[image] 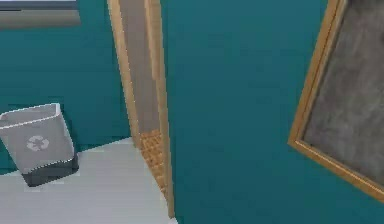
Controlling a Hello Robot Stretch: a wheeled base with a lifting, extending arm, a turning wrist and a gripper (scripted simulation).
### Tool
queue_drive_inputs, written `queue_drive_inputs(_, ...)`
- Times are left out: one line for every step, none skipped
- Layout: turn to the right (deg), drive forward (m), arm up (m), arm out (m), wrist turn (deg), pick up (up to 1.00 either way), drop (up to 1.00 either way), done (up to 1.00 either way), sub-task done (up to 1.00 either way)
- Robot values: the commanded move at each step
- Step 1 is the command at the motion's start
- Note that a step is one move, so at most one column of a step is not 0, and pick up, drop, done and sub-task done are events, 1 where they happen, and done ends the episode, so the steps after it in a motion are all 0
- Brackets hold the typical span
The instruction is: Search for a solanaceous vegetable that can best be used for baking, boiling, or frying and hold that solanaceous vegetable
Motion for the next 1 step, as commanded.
queue_drive_inputs(-21.0,0.0,0.0,0.0,0.0,0.0,0.0,0.0,0.0)
